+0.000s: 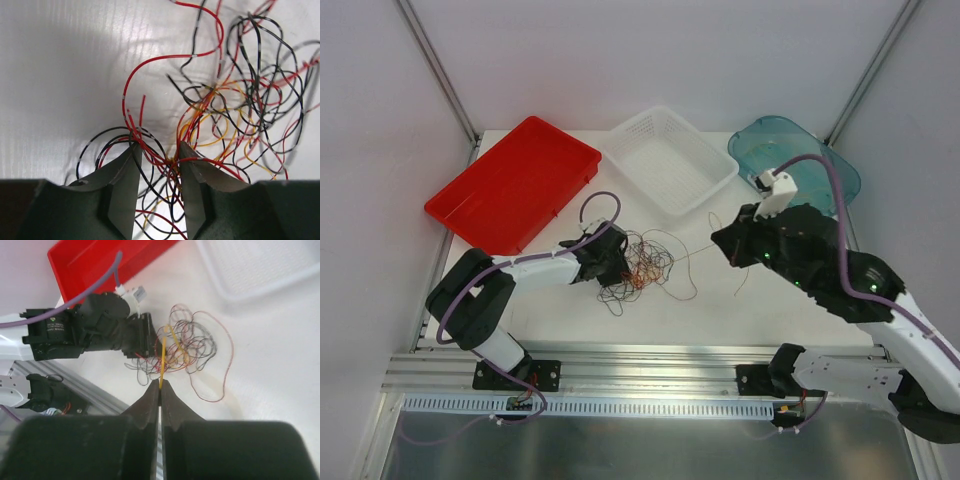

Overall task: Untangle the cables
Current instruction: Untie the cable.

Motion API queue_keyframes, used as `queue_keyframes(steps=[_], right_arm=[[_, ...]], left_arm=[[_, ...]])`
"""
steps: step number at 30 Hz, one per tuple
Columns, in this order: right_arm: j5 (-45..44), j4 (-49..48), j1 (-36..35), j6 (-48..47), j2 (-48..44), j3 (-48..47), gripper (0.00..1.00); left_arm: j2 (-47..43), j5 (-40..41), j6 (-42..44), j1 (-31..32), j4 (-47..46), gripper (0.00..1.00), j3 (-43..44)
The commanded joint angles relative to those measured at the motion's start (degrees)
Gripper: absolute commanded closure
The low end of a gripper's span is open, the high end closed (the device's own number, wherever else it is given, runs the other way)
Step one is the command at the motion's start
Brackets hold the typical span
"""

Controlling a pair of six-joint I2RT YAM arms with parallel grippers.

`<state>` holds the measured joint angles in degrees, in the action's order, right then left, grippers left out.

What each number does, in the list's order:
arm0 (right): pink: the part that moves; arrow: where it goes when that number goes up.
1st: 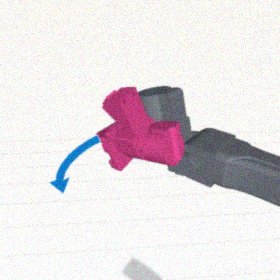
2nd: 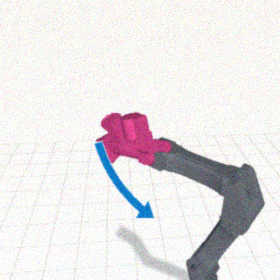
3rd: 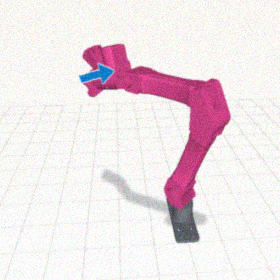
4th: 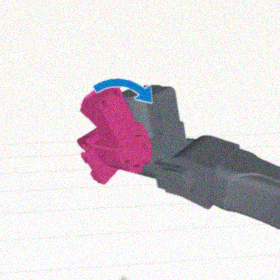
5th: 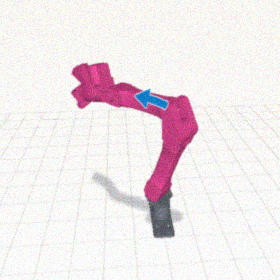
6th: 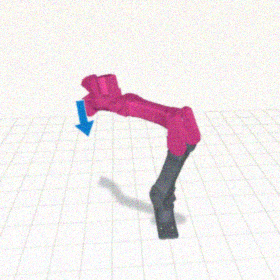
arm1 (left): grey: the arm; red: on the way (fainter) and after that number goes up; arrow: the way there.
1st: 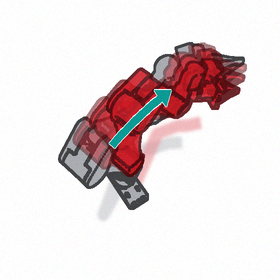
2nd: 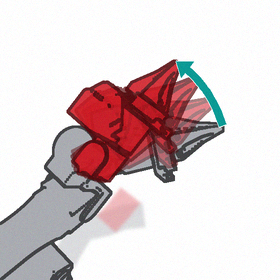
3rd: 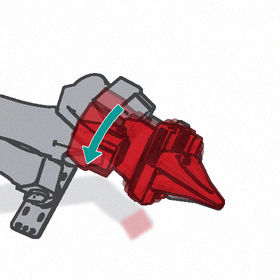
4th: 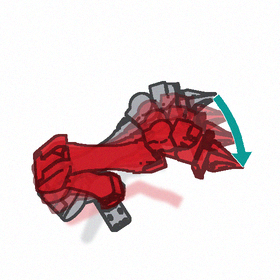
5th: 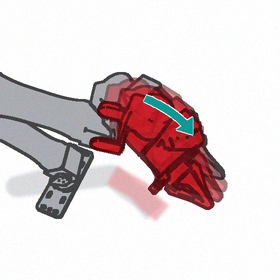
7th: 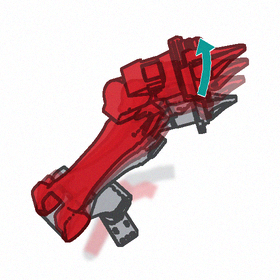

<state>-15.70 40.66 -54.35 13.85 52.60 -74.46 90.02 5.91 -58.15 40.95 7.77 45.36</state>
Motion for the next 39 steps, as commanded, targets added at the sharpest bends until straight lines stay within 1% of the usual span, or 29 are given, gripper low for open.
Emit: queue_keyframes(steps=[1,3,7,9,10,11,14,20,24,26,31,32,35,38,39], right_arm=[[-7.83,8.10,0.91,-8.39,-3.55,-8.06,0.99],[-10.12,9.86,1.26,-11.02,-3.91,-12.62,0.99],[-16.45,13.90,1.96,-13.58,-4.08,-17.82,0.99],[-17.51,14.44,2.05,-13.58,-4.43,-19.23,0.99],[-18.04,14.62,2.14,-15.41,-4.52,-20.45,0.99],[-19.00,15.14,2.05,-15.69,-4.70,-21.25,0.99],[-20.59,15.94,2.14,-16.83,-4.96,-24.33,0.99],[-22.34,17.25,2.14,-18.77,-4.79,-29.77,0.99],[-22.62,16.82,2.14,-18.86,-5.31,-28.82,0.99],[-22.97,16.90,2.14,-17.72,-5.40,-25.59,0.99],[-22.35,13.49,2.23,-15.61,-6.02,-16.89,0.99],[-22.44,12.95,2.32,-15.43,-5.84,-15.73,0.99],[-20.43,11.11,3.89,-15.52,-4.26,-13.18,0.99],[-16.74,9.26,8.37,-16.22,-1.98,-11.42,0.99],[-15.25,8.74,11.95,-16.31,-0.76,-11.07,0.99]], left_arm=[[0.69,4.37,0.32,-1.40,2.60,0.65,-1.33],[0.07,5.16,1.10,-2.01,3.21,0.63,-1.42],[-0.72,5.95,2.42,-5.16,4.27,0.62,-1.86],[-1.25,6.39,3.56,-6.75,4.80,0.62,-2.38],[-1.42,6.65,4.01,-7.63,5.32,0.62,-2.56],[-1.86,6.83,4.27,-9.55,5.67,0.62,-2.91],[-2.74,8.32,6.11,-12.46,6.38,0.61,-3.26],[-2.83,10.52,8.49,-15.28,7.96,0.60,-2.48],[-2.48,10.35,9.37,-16.25,8.75,0.59,-1.77],[-3.09,9.39,9.81,-16.25,8.84,0.57,-1.60],[-7.47,3.95,12.53,-16.25,9.02,0.43,-1.07],[-8.53,3.50,12.88,-16.25,9.19,0.38,-1.24],[-12.66,1.39,15.08,-16.16,10.24,0.29,-1.24],[-17.06,-0.28,17.62,-16.25,12.61,0.21,-0.28],[-18.20,-0.37,19.02,-16.16,13.32,0.15,0.07]])
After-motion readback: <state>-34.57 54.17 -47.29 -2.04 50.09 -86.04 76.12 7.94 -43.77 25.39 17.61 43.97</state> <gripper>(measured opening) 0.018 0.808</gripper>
